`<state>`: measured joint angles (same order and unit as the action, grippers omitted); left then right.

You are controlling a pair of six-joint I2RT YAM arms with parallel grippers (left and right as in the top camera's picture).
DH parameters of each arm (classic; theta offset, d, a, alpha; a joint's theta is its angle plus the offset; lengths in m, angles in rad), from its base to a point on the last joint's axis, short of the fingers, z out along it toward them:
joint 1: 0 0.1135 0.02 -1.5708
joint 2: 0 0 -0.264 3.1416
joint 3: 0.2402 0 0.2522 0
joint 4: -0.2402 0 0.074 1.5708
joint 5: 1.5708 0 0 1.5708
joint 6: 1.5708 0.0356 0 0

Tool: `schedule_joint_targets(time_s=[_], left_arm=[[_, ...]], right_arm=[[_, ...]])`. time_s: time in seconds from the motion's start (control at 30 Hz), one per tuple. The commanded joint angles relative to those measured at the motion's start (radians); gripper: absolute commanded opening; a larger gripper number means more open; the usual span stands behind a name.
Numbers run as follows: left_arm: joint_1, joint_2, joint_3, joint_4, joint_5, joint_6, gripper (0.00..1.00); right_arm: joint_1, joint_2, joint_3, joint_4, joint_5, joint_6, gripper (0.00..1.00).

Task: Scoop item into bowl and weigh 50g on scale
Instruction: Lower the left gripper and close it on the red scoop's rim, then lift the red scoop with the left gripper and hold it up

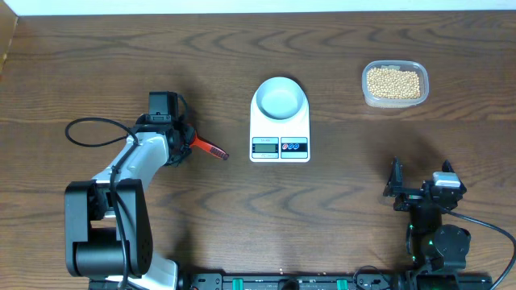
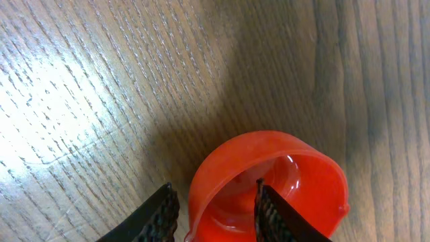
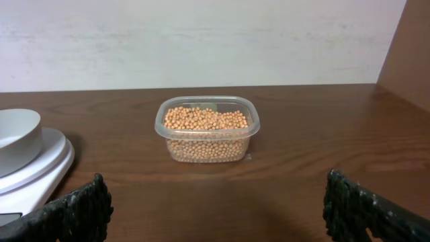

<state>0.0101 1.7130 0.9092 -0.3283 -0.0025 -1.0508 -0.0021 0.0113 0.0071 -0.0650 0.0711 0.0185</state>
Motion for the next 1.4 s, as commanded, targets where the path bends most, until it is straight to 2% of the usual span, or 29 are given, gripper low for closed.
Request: schedule_joint_targets(time_s=[0.0,0.07,0.13,0.2,0.3,0.33,0.37,1.37], left_arm=[[-0.003,0.015,-0.016,0.000,-0.017,-0.002,0.37],[-0.003,0.015,-0.018,-0.002,-0.017,-0.002,0.29],[-0.003,0.015,-0.019,-0.002,-0.017,-0.002,0.27],[-0.003,0.015,-0.019,-0.002,-0.017,-0.002,0.19],[-0.003,0.015,-0.019,-0.003,-0.017,-0.002,0.19],[-0.003,0.015,-0.019,-0.003,-0.016,-0.002,0.11],[-0.003,0.015,-0.019,-0.003,-0.016,-0.002,0.08],[-0.003,0.015,-0.013,0.123,-0.016,-0.002,0.07]], right_arm=[[0.009,-0.005,-0.002,-0.004,-0.002,0.000,0.99],[0.009,-0.005,-0.002,-0.004,-0.002,0.000,0.99],[0.009,-0.005,-0.002,-0.004,-0.002,0.000,0.99],[0.009,-0.005,-0.002,-0.004,-0.002,0.000,0.99],[0.009,-0.005,-0.002,-0.004,-0.002,0.000,0.99],[0.009,-0.005,-0.002,-0.004,-0.002,0.000,0.99],[0.009,-0.005,-0.002,-0.004,-0.002,0.000,0.99],[0.009,-0.005,-0.002,-0.004,-0.002,0.000,0.99]])
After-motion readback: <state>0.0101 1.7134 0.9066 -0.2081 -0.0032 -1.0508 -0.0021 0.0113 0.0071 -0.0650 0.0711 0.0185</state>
